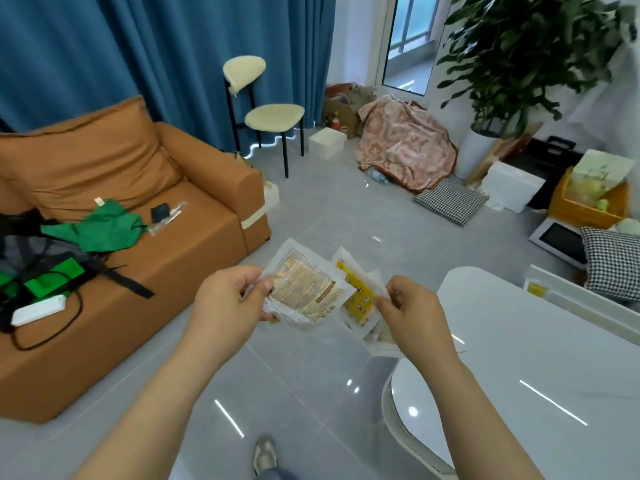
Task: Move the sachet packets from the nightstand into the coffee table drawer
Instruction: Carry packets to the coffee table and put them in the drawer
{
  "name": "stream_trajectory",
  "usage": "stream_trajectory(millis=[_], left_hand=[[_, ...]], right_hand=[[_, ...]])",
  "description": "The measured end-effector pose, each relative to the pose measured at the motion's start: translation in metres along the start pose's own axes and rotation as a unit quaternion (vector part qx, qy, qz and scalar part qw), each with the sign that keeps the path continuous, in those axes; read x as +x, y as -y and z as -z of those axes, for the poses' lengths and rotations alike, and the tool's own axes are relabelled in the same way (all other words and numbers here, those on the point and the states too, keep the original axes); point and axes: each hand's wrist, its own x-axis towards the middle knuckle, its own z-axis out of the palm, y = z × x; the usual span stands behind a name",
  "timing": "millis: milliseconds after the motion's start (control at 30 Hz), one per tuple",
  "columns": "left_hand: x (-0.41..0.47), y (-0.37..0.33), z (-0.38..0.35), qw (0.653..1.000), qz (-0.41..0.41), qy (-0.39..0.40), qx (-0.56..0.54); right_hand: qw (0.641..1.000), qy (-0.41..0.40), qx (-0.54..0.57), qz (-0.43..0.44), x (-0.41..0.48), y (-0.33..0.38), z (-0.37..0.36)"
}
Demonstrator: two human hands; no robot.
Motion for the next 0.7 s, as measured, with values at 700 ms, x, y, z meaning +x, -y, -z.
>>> stream_trajectory(millis=[700], left_hand=[[0.345,-0.011,-0.077,0.976,-0.080,0.192,0.056]], right_hand=[[0.978,-0.119,-0.028,-0.166,0.231,-0.014,0.001]])
